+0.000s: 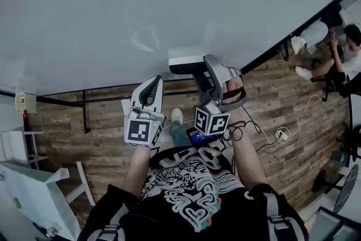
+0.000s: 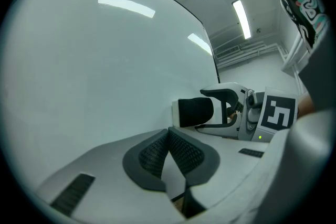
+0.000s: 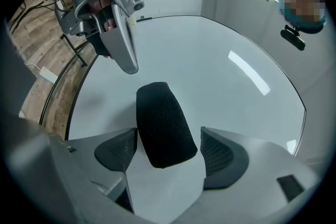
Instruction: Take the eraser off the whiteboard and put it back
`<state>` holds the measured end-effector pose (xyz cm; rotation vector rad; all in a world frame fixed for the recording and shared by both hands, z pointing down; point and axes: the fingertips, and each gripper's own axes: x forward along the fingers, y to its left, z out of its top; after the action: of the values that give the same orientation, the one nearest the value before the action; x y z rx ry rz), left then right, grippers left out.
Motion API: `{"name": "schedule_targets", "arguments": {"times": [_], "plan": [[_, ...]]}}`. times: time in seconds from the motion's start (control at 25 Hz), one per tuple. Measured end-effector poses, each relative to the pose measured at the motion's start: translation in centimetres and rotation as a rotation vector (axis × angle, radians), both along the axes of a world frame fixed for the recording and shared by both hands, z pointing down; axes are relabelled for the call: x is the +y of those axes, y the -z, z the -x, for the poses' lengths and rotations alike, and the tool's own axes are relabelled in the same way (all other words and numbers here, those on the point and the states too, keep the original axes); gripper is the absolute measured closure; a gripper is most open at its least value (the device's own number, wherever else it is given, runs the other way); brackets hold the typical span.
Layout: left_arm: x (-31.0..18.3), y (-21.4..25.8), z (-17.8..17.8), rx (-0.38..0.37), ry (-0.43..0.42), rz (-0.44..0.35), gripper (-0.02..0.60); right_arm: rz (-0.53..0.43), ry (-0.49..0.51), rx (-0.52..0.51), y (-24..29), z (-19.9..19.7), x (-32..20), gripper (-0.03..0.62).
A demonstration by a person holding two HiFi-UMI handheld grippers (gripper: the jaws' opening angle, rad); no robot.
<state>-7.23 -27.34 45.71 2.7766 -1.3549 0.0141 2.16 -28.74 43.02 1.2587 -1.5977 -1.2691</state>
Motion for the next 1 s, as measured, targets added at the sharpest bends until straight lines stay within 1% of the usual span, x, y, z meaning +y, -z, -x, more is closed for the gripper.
{"name": "schedule_targets", "arguments": {"times": [0.2, 0.28, 0.48, 0.64, 0.8, 1.0], "plan": [[0.17, -0.05, 0.22, 0.006, 0.008, -0.004, 0.555, -0.021, 0.016, 0.025, 0.08, 0.71, 0.03, 0.235], [0.17, -0.06, 0.41, 0.009, 0.010, 0.001, 0.555, -0.034, 0.016, 0.039, 0.31, 0.80, 0.02, 0.263], [0.10, -0.08, 0.51, 0.013, 0.014, 0.002, 0.555, -0.038, 0.016, 0.072, 0.29, 0.87, 0.07, 0.270], [0.23, -0.07, 0.27, 0.016, 0.011, -0.001, 0.555, -0.018, 0.012, 0.043, 0.42, 0.91, 0.20, 0.273], [0.28, 0.04, 0.14, -0.008, 0.004, -0.005, 0.555, 0.000, 0.009, 0.013, 0.49, 1.02, 0.14, 0.287], [-0.07, 0.07, -0.25, -0.015, 0.000, -0.001, 0.555, 0.013, 0.013, 0.005, -0.18, 0.65, 0.33, 0.289]]}}
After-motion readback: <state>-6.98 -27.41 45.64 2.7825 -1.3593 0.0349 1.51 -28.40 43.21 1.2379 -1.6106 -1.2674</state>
